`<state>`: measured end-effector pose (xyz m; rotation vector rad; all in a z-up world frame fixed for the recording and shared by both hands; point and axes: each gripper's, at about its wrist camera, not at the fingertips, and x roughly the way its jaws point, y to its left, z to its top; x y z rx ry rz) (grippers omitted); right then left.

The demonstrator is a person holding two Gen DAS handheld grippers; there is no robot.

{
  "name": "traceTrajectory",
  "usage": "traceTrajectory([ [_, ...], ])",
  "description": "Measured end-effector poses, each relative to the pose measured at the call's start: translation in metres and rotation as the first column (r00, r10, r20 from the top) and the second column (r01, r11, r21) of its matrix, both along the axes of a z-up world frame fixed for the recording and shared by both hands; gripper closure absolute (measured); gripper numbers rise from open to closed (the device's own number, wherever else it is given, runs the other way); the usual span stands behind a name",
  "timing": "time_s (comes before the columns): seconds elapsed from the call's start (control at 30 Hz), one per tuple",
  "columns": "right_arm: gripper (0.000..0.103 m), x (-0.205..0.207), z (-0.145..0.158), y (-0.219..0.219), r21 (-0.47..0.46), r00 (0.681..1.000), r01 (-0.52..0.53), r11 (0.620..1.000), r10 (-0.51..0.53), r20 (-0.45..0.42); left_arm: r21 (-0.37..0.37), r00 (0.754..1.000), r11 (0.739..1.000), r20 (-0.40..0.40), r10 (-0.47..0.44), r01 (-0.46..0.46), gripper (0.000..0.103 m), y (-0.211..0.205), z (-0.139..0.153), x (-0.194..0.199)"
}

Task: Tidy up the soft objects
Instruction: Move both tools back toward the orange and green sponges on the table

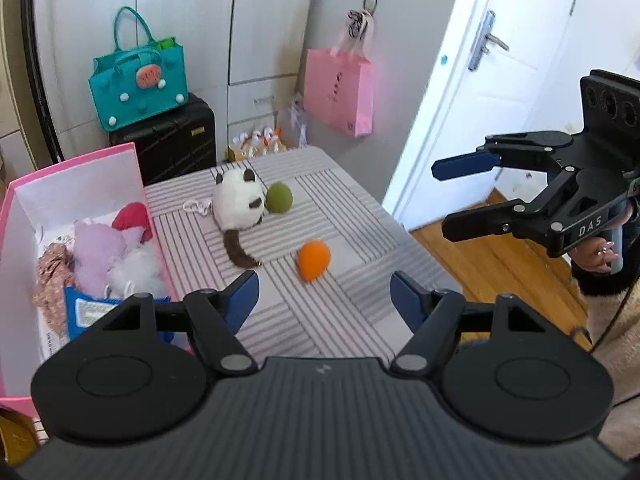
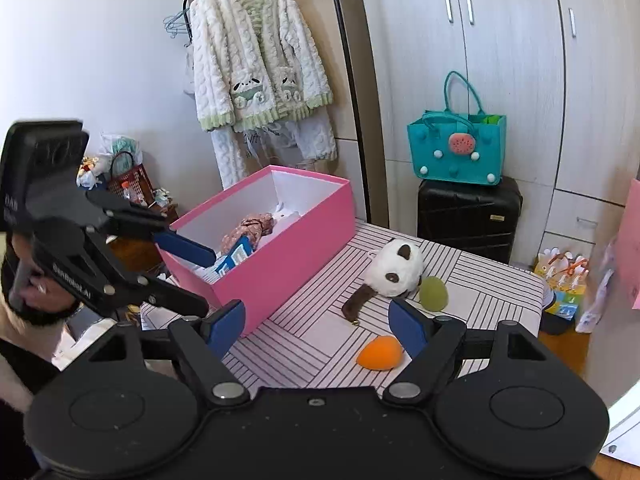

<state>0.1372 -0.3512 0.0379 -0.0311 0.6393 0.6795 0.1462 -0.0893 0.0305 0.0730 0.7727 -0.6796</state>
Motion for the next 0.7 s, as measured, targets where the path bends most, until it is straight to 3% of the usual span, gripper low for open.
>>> traceTrajectory([
  [0.13,0.020,0.013,-0.014,-0.009,-0.011,0.999,0.007,1.000,-0.006,0.033,-0.017,0.999,0.999,0.030,0.037,-0.037,0.028,-0.013,-0.014,0.006],
  [0.3,0.020,0.021,-0.038,-0.017,-0.042,0.980,0.111,0.993,-0.102,0.168,-0.037,0.998,0.998,-0.001,0.056,-0.056,0.027,-0.030,-0.033,0.020],
  [0.47,0.020,0.038,-0.057,-0.018,-0.099,0.969,0.178,0.979,-0.156,0.192,-0.040,0.997,0.996,0.009,0.076,-0.076,0.027,-0.046,-0.058,0.031],
  [0.57,0.020,0.042,-0.064,-0.028,-0.078,0.938,0.273,0.959,-0.248,0.242,-0.052,0.998,0.997,-0.011,0.061,-0.062,0.027,-0.055,-0.074,0.040],
  [0.7,0.019,0.045,-0.076,-0.037,-0.098,0.907,0.324,0.941,-0.280,0.314,-0.081,0.997,0.994,-0.010,0.073,-0.074,0.027,-0.067,-0.093,0.051],
])
